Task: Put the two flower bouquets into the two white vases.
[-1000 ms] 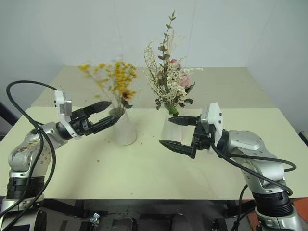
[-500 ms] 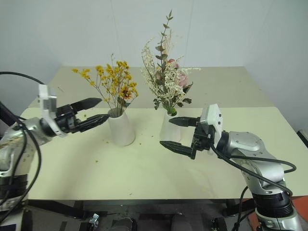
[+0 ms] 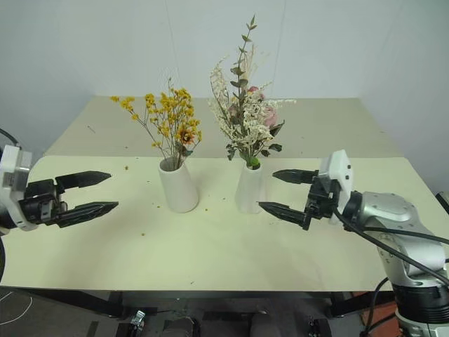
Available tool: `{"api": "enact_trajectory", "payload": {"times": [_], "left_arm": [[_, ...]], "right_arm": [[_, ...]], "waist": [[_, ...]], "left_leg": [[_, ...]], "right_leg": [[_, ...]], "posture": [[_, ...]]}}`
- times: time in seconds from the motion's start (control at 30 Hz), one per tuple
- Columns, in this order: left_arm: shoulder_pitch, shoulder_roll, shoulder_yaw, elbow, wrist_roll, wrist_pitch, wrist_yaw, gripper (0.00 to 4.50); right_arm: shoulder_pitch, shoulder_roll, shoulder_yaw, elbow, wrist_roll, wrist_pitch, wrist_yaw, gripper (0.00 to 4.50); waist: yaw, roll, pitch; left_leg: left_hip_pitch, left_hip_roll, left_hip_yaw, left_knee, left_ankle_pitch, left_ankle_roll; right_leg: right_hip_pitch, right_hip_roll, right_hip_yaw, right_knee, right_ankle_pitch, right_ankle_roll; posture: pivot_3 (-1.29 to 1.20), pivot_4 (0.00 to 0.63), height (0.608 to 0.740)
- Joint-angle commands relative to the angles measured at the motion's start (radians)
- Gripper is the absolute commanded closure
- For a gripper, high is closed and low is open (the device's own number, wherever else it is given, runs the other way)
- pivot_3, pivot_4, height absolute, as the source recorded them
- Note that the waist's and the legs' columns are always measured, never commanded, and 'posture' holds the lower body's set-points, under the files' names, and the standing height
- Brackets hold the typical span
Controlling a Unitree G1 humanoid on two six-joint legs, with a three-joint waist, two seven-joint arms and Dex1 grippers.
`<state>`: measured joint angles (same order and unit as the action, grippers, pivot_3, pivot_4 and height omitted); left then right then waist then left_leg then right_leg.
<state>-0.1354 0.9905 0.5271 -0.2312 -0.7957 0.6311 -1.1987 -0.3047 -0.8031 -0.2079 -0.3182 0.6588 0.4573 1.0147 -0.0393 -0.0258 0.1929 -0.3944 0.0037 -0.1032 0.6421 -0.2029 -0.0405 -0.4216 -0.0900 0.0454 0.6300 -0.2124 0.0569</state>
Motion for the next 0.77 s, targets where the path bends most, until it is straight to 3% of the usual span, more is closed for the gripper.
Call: {"api": "enact_trajectory", "payload": {"times": [0.03,0.77], "left_arm": [[0.023,0.016,0.056,-0.055,-0.035,0.011,0.003,0.03],[0.016,-0.009,0.018,-0.083,-0.070,0.011,0.053,0.03]], "right_arm": [[0.015,-0.030,-0.067,-0.006,0.010,-0.017,0.014,0.00],[0.069,-0.092,-0.129,-0.022,0.016,-0.002,0.028,0.00]], "waist": [[-0.001,0.000,0.000],[-0.003,0.000,0.000]], "left_leg": [[0.000,0.000,0.000,0.000,0.000,0.000],[0.000,0.000,0.001,0.000,0.000,0.000]], "right_leg": [[0.000,0.000,0.000,0.000,0.000,0.000],[0.000,0.000,0.000,0.000,0.000,0.000]], "posture": [[0.00,0.150,0.740],[0.00,0.150,0.740]]}}
